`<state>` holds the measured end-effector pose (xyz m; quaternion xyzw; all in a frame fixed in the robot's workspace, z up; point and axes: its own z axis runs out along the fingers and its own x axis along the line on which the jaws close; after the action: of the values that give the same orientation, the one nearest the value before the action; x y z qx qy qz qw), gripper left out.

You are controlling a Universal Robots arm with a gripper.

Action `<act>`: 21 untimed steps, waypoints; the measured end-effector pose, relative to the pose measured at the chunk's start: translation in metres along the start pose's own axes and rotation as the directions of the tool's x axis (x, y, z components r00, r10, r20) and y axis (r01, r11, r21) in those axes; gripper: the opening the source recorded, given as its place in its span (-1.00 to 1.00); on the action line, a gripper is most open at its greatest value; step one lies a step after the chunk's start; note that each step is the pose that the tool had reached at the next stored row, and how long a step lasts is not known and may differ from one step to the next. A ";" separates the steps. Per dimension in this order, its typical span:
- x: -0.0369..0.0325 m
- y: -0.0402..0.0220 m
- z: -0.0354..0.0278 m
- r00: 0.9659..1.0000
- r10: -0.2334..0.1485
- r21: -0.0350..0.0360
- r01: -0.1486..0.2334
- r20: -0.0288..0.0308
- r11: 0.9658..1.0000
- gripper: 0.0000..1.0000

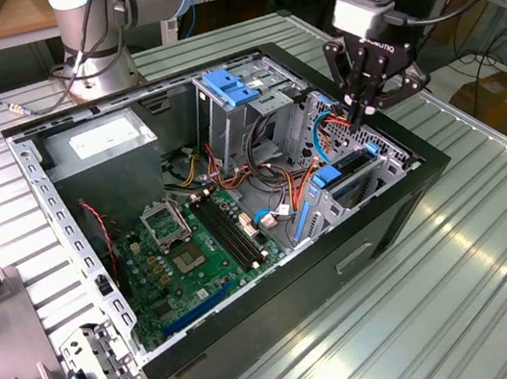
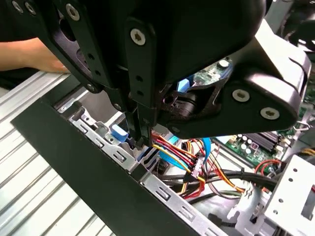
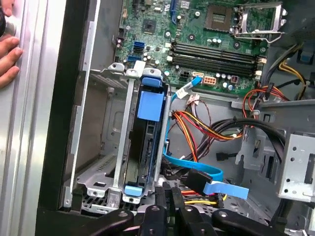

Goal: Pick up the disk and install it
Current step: 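Insert the first disk wire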

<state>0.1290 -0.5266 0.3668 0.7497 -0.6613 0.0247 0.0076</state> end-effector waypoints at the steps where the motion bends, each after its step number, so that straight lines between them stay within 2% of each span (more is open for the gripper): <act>1: 0.0000 0.0000 0.0003 1.000 0.016 -0.001 -0.016 0.000 1.000 -0.67; 3: 0.0000 0.0000 0.0010 0.999 0.048 -0.002 -0.048 -0.001 0.999 -0.67; 5: 0.0007 0.0017 0.0014 0.999 0.054 -0.003 -0.054 -0.001 0.999 -0.67; 8: 0.0123 0.0063 0.0023 0.999 0.054 -0.002 -0.054 0.003 0.999 -0.67; 9: 0.0153 0.0073 0.0028 0.998 0.054 -0.002 -0.054 0.010 0.999 -0.67; 10: 0.0181 0.0080 0.0033 0.998 0.055 -0.001 -0.055 0.020 0.999 -0.67; 12: 0.0212 0.0092 0.0037 0.998 0.055 0.000 -0.055 0.034 0.998 -0.67; 14: 0.0229 0.0103 0.0042 0.997 0.055 0.001 -0.055 0.044 0.998 -0.67; 21: 0.0229 0.0110 0.0045 0.997 0.055 0.001 -0.055 0.045 0.998 -0.67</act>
<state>0.1211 -0.5509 0.3631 0.7315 -0.6818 0.0088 -0.0086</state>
